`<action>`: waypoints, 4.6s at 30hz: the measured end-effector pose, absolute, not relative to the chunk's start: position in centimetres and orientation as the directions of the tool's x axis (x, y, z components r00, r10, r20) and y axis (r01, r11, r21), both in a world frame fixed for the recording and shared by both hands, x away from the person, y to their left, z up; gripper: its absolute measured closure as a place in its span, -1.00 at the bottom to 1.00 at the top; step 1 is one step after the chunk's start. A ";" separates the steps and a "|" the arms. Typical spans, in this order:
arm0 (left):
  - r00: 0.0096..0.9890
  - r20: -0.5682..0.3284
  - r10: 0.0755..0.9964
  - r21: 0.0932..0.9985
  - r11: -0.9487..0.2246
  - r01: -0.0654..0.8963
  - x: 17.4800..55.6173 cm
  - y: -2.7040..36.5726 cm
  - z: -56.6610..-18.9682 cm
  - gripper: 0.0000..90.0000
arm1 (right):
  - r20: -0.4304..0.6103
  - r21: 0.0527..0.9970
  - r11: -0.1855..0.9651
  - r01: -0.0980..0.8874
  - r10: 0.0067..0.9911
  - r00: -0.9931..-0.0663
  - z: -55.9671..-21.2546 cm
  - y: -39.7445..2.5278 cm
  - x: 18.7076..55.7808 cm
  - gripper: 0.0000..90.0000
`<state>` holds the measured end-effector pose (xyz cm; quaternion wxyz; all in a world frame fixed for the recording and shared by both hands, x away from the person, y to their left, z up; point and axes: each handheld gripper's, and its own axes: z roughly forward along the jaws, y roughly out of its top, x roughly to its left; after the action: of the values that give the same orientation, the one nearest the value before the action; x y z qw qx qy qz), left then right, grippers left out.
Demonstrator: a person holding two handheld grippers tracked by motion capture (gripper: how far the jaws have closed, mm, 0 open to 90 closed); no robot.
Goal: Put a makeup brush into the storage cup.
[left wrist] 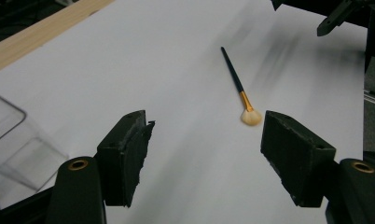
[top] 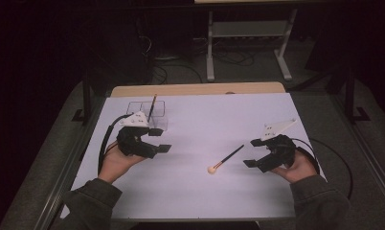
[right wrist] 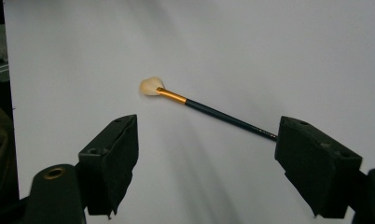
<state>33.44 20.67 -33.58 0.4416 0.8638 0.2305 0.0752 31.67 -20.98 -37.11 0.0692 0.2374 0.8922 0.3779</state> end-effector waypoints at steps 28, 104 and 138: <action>0.912 -0.079 0.402 0.744 -0.585 0.322 34.3 12.2 -35.7 -0.33 | 0.094 0.746 0.527 0.406 0.521 -0.848 -40.1 -22.6 28.5 -0.59; 0.914 -0.123 0.387 0.453 -0.797 0.398 36.8 0.2 -41.6 0.48 | 0.107 0.765 0.504 0.402 0.516 -0.850 -40.4 -23.6 28.4 -0.58; 0.921 -0.015 0.389 0.406 -0.839 0.361 35.9 -0.9 -42.3 0.85 | 0.106 0.763 0.508 0.399 0.510 -0.853 -40.4 -23.5 28.5 -0.58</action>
<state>35.90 -0.89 -42.34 0.2051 0.9584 0.1955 0.0340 28.50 -23.54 -40.43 0.0661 0.2625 0.8658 0.4208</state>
